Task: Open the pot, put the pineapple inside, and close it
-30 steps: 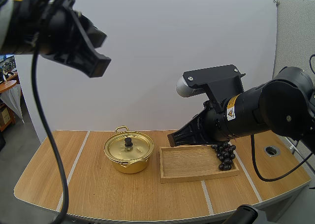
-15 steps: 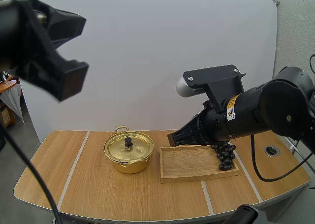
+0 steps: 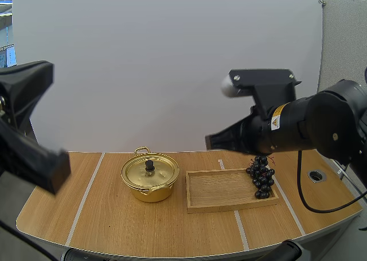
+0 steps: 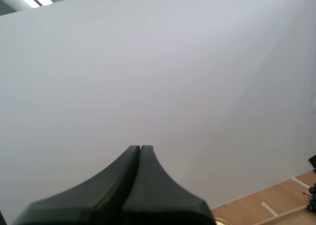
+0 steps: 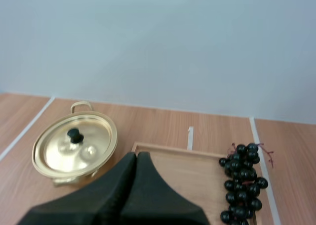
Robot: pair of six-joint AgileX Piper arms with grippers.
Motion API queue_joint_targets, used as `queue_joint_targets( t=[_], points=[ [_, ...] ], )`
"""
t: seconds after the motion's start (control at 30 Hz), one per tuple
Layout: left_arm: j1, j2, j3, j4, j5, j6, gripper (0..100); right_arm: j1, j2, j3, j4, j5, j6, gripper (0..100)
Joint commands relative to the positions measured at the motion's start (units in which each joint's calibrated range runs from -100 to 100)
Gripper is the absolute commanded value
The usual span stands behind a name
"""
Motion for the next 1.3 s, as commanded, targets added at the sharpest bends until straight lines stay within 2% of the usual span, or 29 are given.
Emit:
queue_joint_targets(
  t=[0.0, 0.23, 0.5, 0.63, 0.77, 0.93, 1.13, 1.2, 1.27],
  points=[
    [-0.16, -0.79, 9.12, 8.49, -16.08, -11.59, 0, -4.4, -4.05, 0.08, -1.22, -12.96, 3.28, 0],
    [-0.07, -0.79, 16.36, 8.49, -21.92, -12.68, 0, -7.24, -10.26, 0.08, -1.66, -12.96, 6.79, 0],
    [2.74, -0.79, 22.67, 8.17, -23.01, -15.63, 0, -9.55, -20.38, 0.08, -6.48, -16.18, 7.34, 0],
    [2.8, -0.79, 25.65, 8.17, -25.65, -17.74, 0, -10.57, -26.02, 0.08, -6.79, -20.74, 7.18, 0],
    [2.84, -0.79, 29.73, 8.17, -32.47, -17.85, 0, -12.44, -26.02, 1.42, -6.92, -21.13, 7.18, 0],
    [2.84, -0.79, 35.01, 8.17, -37.06, -17.85, 0, -14.58, -26.02, 10.63, -6.69, -31.0, 7.56, 0],
    [2.84, -0.79, 40.31, 8.17, -38.63, -17.85, 0, -14.73, -26.02, 26.37, -6.69, -46.96, 7.56, 0],
    [2.84, -0.79, 43.34, 8.17, -42.26, -17.85, 0, -14.73, -26.02, 31.79, -6.69, -53.89, 7.56, 0],
    [2.84, -0.79, 46.11, 8.17, -50.95, -17.85, 0, -14.73, -26.02, 36.26, -6.69, -59.1, 7.56, 0]
  ],
)
